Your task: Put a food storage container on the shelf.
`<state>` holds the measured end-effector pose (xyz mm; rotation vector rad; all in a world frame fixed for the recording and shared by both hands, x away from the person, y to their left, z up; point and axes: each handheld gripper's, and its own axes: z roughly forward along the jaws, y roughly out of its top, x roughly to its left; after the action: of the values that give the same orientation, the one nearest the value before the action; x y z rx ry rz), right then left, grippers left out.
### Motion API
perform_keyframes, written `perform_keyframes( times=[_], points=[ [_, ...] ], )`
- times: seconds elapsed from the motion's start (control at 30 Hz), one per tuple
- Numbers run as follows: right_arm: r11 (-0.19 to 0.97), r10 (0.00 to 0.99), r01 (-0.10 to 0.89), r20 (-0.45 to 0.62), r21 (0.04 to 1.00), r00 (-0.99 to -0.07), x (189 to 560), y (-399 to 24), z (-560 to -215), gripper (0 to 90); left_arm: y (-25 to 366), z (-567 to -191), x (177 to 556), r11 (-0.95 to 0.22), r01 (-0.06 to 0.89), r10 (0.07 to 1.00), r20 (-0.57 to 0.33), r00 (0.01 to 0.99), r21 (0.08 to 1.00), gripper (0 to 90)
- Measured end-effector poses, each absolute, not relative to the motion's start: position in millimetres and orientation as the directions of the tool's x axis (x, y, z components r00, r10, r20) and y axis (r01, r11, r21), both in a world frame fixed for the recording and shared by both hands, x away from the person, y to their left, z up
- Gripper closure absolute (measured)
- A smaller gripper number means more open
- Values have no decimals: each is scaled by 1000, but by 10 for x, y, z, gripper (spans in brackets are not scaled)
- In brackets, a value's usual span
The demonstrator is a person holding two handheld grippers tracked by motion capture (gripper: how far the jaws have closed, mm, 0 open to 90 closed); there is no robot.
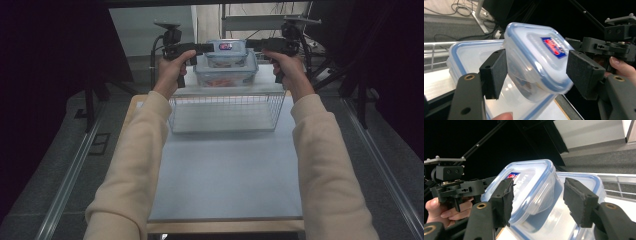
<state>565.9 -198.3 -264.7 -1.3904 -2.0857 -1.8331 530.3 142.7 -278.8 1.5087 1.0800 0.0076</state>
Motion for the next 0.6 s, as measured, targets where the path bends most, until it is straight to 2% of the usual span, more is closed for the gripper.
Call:
perform_keyframes(
  times=[0.2, 0.6],
  points=[
    [-89, 584, 598, 528, 797, -617, 5473, -2106, -2618, 475, 1455, -2776, 5116, 135, 589, 604, -537, 589, 797, 327],
    [-41, 581, 597, 505, 801, -638, 5291, -2130, -2694, 461, 1563, -2868, 4911, 129, 584, 616, -526, 586, 801, 314]
  ],
)
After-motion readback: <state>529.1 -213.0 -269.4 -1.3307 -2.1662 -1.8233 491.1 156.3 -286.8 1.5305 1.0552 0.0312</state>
